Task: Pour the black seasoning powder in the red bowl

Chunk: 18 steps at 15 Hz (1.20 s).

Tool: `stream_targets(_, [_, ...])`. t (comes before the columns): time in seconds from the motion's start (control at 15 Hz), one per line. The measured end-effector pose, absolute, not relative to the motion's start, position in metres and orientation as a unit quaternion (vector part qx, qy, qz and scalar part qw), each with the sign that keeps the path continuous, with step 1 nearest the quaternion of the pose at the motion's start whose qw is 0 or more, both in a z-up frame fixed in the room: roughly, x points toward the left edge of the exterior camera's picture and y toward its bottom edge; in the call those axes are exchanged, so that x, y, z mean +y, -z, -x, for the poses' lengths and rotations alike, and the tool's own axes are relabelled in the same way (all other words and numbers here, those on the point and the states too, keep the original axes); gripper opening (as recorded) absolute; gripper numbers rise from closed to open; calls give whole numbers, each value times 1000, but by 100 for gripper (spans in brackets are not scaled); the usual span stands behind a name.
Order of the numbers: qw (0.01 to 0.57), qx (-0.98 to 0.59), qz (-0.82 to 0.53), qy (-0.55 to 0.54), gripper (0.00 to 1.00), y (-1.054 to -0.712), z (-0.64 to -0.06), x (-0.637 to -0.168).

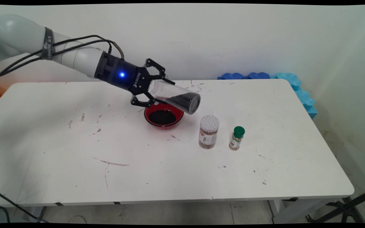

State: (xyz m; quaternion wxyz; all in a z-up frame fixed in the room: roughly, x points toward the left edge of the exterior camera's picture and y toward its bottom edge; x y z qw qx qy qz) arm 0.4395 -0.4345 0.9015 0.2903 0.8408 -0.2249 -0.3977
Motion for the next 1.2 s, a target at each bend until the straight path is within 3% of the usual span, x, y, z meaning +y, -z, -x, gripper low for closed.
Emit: stream_targets(1.2, [266,-71,-840,467,0,-900,-431,-447])
